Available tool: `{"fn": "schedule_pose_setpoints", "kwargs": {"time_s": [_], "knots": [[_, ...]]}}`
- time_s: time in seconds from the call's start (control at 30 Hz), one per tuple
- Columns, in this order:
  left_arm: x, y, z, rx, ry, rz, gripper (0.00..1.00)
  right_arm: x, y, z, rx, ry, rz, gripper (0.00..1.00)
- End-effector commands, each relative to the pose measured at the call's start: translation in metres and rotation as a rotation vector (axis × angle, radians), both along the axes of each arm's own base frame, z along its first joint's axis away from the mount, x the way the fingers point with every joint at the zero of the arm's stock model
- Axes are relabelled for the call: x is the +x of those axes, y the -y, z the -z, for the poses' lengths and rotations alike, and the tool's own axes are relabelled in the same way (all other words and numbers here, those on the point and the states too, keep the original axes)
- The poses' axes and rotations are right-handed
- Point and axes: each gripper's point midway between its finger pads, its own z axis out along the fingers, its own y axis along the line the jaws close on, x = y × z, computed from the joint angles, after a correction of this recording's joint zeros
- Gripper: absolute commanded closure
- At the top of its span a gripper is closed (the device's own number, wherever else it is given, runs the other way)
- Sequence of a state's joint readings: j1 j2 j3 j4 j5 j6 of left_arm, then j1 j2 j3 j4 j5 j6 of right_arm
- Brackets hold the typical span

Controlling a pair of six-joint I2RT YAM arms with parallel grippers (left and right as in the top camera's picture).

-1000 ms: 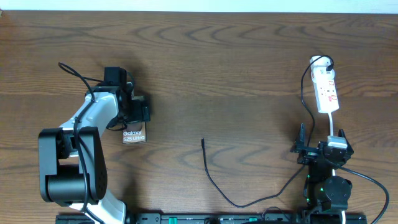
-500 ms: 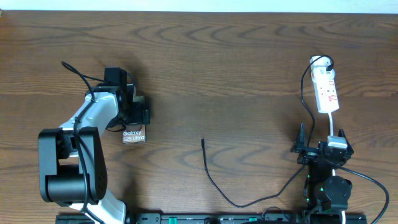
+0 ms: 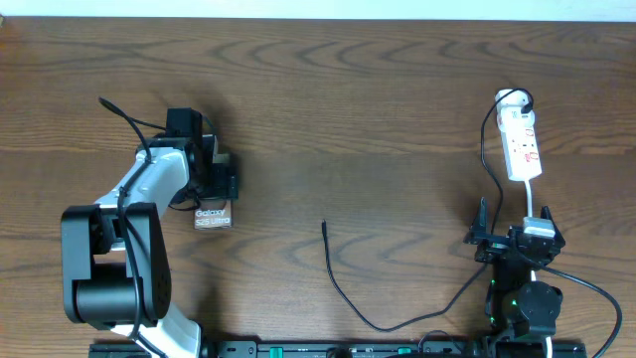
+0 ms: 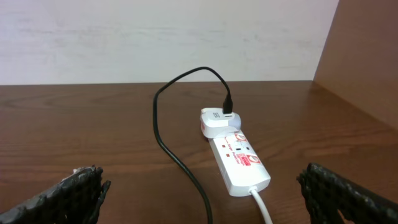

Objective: Plug charger to phone and switch on socket

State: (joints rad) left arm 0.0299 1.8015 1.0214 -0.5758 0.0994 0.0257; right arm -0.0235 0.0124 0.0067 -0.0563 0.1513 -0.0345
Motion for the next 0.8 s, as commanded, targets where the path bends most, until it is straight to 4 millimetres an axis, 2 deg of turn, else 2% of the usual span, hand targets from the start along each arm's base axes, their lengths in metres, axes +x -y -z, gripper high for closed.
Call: {"fn": "schedule_pose_setpoints", "kwargs": {"time_s": [0.0, 0.1, 0.4, 0.57, 0.67, 0.77], "knots": [[-0.0113, 0.0072, 0.0116, -0.044, -0.047, 0.007, 0.17, 0.0002, -0.0031, 0.0010, -0.008, -0.004, -0.011, 0.01], [-0.0114, 0.0072, 0.0116, -0.044, -0.048, 0.007, 0.26, 0.0002, -0.0031, 0.0010, -0.008, -0.004, -0.011, 0.01], [-0.0113, 0.0072, 0.0116, -0.044, -0.047, 0.007, 0.30, 0.0002, -0.0031, 0.0010, -0.008, -0.004, -0.011, 0.01], [-0.0112, 0.0072, 0.0116, -0.043, -0.047, 0.008, 0.37, 0.0002, -0.0031, 0.0010, -0.008, -0.004, -0.011, 0.01], [-0.0110, 0.0072, 0.0116, -0.043, -0.046, 0.008, 0.46, 0.0002, -0.0032, 0.0010, -0.008, -0.004, -0.011, 0.01], [-0.0101, 0.0071, 0.0115, -0.043, -0.042, 0.008, 0.66, 0.0002, -0.0031, 0.0010, -0.008, -0.004, -0.011, 0.01]]}}
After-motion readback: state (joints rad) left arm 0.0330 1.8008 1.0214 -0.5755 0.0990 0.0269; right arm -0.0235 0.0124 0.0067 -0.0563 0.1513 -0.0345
